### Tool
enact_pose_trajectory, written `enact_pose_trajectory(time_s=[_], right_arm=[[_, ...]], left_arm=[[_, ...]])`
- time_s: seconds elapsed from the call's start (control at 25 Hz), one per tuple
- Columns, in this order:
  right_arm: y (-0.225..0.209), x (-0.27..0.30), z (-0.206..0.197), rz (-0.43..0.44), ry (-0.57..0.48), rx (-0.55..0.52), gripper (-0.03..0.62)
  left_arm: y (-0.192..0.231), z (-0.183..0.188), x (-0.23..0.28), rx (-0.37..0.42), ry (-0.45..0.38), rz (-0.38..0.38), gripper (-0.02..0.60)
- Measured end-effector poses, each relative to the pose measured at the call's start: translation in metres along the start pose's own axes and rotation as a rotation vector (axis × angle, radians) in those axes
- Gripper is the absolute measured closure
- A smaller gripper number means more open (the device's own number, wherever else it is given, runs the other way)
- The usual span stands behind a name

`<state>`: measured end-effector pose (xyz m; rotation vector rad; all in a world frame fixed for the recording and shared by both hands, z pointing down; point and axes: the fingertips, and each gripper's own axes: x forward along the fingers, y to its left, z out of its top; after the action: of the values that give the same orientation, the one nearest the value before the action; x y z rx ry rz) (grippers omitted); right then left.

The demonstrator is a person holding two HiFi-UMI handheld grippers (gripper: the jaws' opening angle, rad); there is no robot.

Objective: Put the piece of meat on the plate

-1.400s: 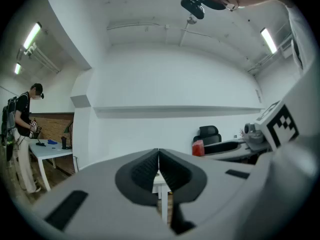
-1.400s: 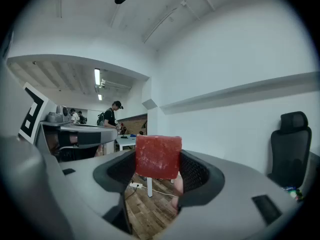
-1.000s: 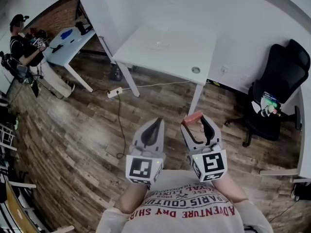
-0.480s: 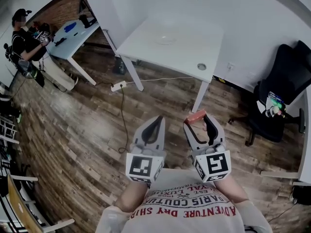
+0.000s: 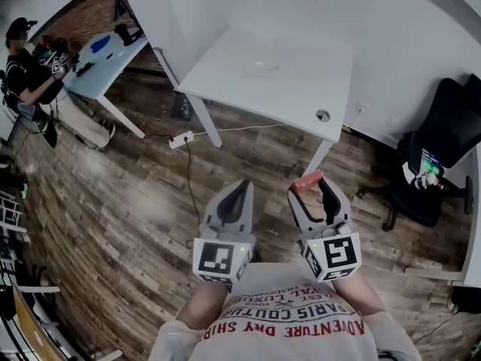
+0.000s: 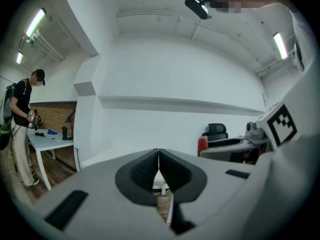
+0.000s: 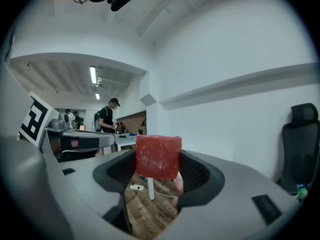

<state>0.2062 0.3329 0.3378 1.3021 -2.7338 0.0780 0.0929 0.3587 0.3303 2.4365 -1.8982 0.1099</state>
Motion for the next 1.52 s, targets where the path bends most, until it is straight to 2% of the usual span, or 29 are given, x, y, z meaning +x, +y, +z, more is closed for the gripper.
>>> enact_pose_trajectory(time_s=[0.48, 0.68, 1.04, 1.2, 1.52], right_arm=[[0.032, 0.183, 0.033, -0.107, 0.036, 0.018, 0.315], [0.038, 0.237, 0.044, -0.144, 0.038, 0.028, 0.315], [0.004, 0.306, 0.033, -0.197, 0.08, 0.061, 0.316], [-0.022, 0.339, 0.028, -0.202, 0.081, 0.073, 0.315], [-0.095, 0.419, 0.043, -0.198, 0.065, 0.091, 0.316]], left_arm=[[0.185, 0.017, 0.093, -0.029, 0.009, -0.086, 0.574], [0.237, 0.02, 0.125, -0.031, 0.007, -0.122, 0.574], [0.286, -0.003, 0.189, -0.079, 0.051, -0.143, 0.574], [0.297, -0.006, 0.226, -0.066, 0.058, -0.144, 0.574], [0.317, 0.015, 0.335, -0.037, 0.053, -0.15, 0.574]])
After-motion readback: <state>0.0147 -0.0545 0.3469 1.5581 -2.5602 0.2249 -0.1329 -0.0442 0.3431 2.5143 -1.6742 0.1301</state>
